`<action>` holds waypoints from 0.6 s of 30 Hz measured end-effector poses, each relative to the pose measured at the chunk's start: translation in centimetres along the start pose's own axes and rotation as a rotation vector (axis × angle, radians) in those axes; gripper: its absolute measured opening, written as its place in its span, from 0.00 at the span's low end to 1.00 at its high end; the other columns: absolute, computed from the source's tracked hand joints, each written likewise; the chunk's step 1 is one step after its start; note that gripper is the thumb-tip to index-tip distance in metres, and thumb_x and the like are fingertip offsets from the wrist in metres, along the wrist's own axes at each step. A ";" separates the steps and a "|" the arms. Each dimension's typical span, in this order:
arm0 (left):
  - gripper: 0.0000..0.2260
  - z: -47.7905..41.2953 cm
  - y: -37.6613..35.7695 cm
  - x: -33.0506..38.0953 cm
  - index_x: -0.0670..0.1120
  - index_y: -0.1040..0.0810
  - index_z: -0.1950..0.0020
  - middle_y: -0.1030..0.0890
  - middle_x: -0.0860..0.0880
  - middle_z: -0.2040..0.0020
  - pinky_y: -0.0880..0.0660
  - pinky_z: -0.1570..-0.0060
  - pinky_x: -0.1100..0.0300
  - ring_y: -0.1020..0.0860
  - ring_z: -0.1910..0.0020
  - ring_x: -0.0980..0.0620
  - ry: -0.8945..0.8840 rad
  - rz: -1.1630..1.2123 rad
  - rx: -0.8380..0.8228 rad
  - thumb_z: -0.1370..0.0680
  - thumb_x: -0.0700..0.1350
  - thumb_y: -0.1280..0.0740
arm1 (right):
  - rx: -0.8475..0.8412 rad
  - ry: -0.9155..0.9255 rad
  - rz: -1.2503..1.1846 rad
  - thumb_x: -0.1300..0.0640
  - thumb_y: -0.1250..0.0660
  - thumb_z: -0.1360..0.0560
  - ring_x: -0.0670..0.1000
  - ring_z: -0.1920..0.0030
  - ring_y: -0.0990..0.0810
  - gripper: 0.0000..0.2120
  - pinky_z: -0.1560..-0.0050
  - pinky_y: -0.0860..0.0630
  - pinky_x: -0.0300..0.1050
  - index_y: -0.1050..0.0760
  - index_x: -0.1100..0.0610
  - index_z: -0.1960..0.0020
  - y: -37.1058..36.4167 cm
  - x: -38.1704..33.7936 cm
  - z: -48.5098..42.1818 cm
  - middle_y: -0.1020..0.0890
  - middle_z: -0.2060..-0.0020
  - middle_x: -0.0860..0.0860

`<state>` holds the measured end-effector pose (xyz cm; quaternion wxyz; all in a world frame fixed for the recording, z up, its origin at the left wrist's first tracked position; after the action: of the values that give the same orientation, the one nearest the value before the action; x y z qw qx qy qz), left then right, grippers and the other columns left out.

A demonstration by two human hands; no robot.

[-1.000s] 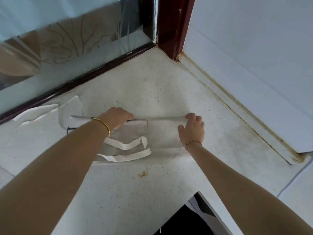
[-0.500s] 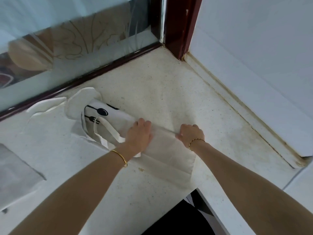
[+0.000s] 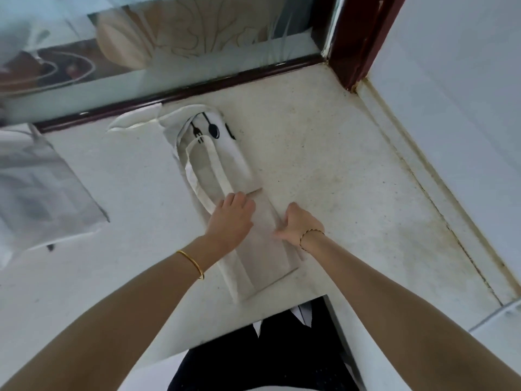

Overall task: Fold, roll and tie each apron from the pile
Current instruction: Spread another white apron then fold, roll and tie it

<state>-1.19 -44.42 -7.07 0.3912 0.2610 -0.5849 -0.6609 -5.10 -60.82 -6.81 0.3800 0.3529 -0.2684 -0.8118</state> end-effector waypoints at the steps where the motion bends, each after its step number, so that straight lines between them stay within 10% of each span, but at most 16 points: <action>1: 0.13 0.6 0.1 0.4 0.43 0.28 0.40 0.30 0.44 0.40 0.32 0.40 0.52 0.30 0.41 0.44 -0.014 0.020 0.002 0.23 0.47 0.35 | -0.025 0.003 0.017 0.52 0.29 0.30 0.51 0.61 0.27 0.19 0.67 0.33 0.42 0.35 0.56 0.48 0.0 0.2 0.1 0.26 0.59 0.51; 6: 0.16 3.4 0.7 3.1 0.45 0.30 0.44 0.30 0.48 0.44 0.29 0.49 0.56 0.27 0.48 0.48 0.029 0.381 -0.285 0.22 0.57 0.39 | -0.014 0.057 -0.210 0.63 0.32 0.30 0.51 0.63 0.29 0.12 0.65 0.30 0.43 0.36 0.57 0.53 -0.7 1.0 -0.1 0.29 0.62 0.51; 12: 0.35 6.2 -1.9 5.0 0.44 0.36 0.40 0.34 0.48 0.41 0.32 0.48 0.55 0.33 0.43 0.47 -0.045 0.016 -0.291 0.33 0.69 0.34 | 0.056 0.031 -0.414 0.66 0.33 0.30 0.52 0.62 0.29 0.13 0.58 0.22 0.50 0.36 0.54 0.62 -1.6 1.8 -0.3 0.29 0.64 0.49; 18: 0.30 6.9 -2.8 5.1 0.43 0.36 0.37 0.35 0.45 0.37 0.31 0.49 0.52 0.34 0.41 0.45 -0.076 -0.036 -0.243 0.28 0.62 0.34 | 0.130 0.242 0.107 0.58 0.34 0.26 0.53 0.57 0.27 0.06 0.60 0.29 0.44 0.32 0.56 0.54 -1.4 1.6 0.6 0.27 0.58 0.51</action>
<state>-10.13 -44.68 -8.02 0.3856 0.1970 -0.5100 -0.7432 -6.92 -61.22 -7.99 0.4289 0.4572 -0.2909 -0.7228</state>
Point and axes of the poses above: each hand's wrist, its own z-axis away from the middle knuckle, its own y-axis out of the back of the hand, x = y × z, the point moved 1 cm from there along -z, towards the middle knuckle
